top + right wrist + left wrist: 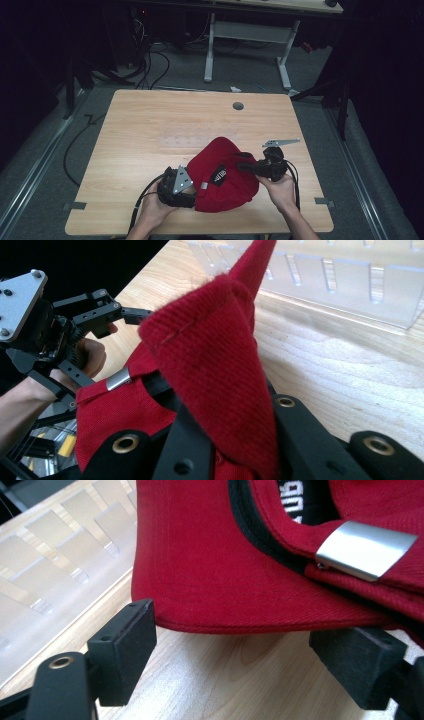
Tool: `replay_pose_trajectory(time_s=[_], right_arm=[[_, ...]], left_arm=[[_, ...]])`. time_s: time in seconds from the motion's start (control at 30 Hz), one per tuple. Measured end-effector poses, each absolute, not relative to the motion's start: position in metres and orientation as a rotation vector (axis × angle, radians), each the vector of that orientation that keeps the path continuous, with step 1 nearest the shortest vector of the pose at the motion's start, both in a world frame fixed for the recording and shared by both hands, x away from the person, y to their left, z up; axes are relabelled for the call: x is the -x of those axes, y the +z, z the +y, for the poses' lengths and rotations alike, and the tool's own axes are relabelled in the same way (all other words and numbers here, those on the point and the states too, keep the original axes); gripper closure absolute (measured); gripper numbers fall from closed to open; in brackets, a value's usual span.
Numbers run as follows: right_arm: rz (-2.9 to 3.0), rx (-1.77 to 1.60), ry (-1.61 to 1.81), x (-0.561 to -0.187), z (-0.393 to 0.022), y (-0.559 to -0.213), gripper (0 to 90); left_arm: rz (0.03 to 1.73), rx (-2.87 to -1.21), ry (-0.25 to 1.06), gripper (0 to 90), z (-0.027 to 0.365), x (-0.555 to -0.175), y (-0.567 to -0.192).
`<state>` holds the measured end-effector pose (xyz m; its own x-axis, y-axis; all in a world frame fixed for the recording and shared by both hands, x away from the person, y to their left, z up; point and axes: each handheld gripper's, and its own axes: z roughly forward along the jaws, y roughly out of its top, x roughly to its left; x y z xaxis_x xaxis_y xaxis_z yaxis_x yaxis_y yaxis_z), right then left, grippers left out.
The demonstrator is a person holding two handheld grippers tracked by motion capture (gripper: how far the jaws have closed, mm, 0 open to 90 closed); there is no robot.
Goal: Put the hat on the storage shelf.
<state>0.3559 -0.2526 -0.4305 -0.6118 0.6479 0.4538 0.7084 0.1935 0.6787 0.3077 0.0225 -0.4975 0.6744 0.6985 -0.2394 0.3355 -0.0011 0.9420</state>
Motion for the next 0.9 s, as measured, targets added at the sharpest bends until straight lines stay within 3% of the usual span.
replay_pose_trajectory(time_s=[0.43, 0.7, 0.9], right_arm=[[-2.211, 1.306, -1.473, -0.362, -0.254, -0.432, 86.3], [-2.209, 1.318, -1.426, -0.364, -0.255, -0.436, 86.4], [-2.186, 1.287, -1.403, -0.367, -0.254, -0.438, 86.4]], left_arm=[[0.818, -1.64, 0.434, 25.9, 0.016, -0.304, -0.5], [0.854, -1.563, 0.399, 41.3, 0.025, -0.308, -0.492], [0.828, -1.582, 0.408, 40.2, 0.027, -0.306, -0.492]])
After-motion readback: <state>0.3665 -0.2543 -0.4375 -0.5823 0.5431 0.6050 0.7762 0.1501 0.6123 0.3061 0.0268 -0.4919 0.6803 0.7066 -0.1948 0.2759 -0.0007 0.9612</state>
